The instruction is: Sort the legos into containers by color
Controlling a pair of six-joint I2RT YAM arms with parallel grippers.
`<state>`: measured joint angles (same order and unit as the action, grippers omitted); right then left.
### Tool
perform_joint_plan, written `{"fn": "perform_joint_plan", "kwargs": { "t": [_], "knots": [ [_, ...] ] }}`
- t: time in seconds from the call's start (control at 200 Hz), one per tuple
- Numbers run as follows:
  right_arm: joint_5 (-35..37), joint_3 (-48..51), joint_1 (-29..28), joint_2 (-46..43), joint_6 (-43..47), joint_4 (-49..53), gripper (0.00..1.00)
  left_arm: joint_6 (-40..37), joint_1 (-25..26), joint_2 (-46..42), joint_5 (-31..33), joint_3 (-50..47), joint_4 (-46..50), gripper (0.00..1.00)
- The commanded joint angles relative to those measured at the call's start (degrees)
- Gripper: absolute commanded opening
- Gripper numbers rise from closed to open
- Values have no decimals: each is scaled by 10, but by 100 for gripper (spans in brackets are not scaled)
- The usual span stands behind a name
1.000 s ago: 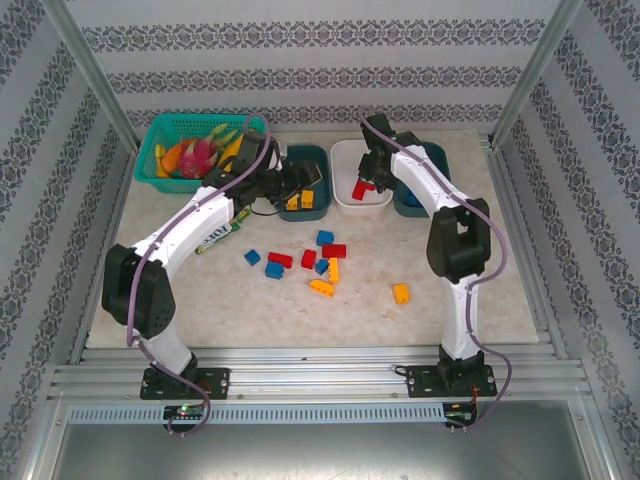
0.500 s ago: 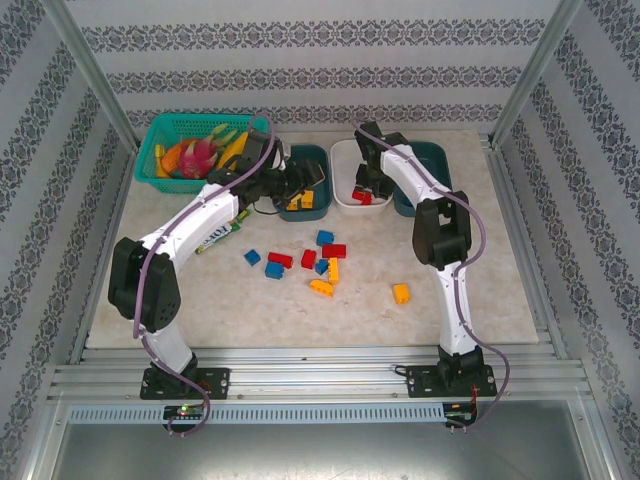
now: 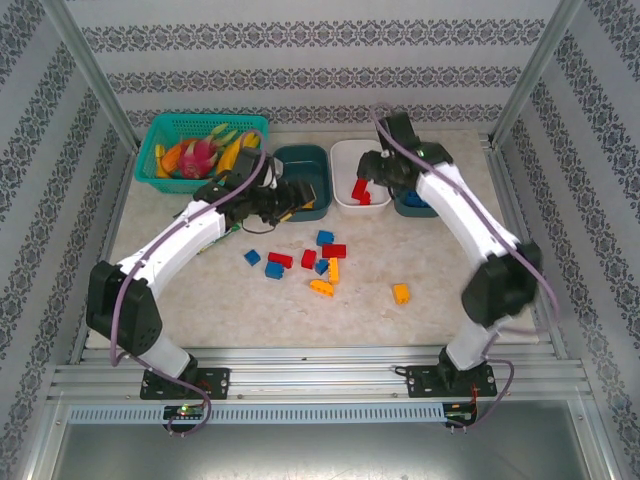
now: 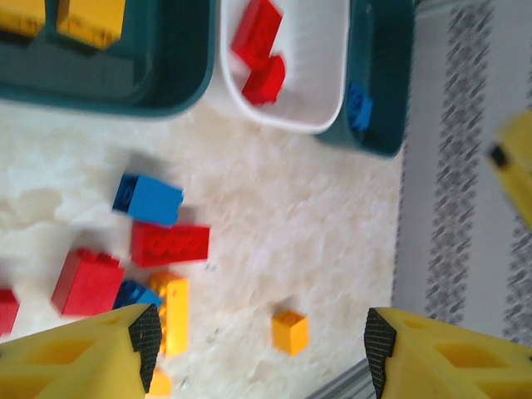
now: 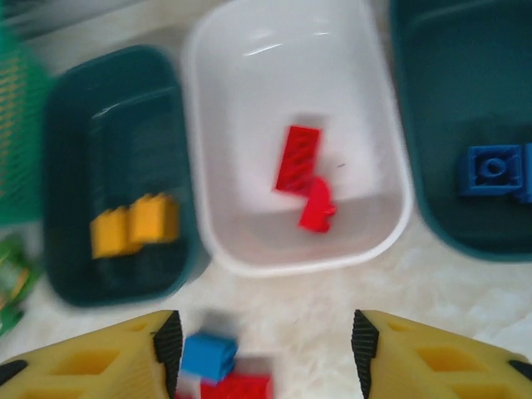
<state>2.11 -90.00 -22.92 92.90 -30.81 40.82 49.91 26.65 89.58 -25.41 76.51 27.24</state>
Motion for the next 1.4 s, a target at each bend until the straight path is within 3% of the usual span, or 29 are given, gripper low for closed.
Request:
{"fn": "perform_joint_plan", "kwargs": {
  "t": [0.0, 0.11, 0.215, 0.405, 0.674, 0.924, 1.204, 1.394],
  "knots": [
    [-84, 166, -30, -102, 48, -117, 60, -36, 36, -14, 13, -44, 75, 68],
    [-145, 333, -53, -220, 48, -168, 60, 32, 58, -19, 15, -104, 65, 65],
    [-174, 427, -79, -305, 27, -158, 60, 141, 79, -22, 33, -156, 31, 60],
    [-184, 504, -108, -394, 18, -131, 61, 328, 129, 14, 65, -180, -20, 61],
    [-225, 582, -116, -487, 50, -172, 64, 533, 192, 66, 121, -162, -7, 62],
    [-220, 589, -115, -532, 53, -137, 65, 564, 196, 92, 176, -120, 7, 65],
    [-216, 579, -112, -524, 56, -137, 65, 615, 200, 119, 163, -148, -27, 60],
    [-215, 578, -113, -511, 50, -143, 65, 598, 201, 167, 142, -119, -38, 57]
  ]
}}
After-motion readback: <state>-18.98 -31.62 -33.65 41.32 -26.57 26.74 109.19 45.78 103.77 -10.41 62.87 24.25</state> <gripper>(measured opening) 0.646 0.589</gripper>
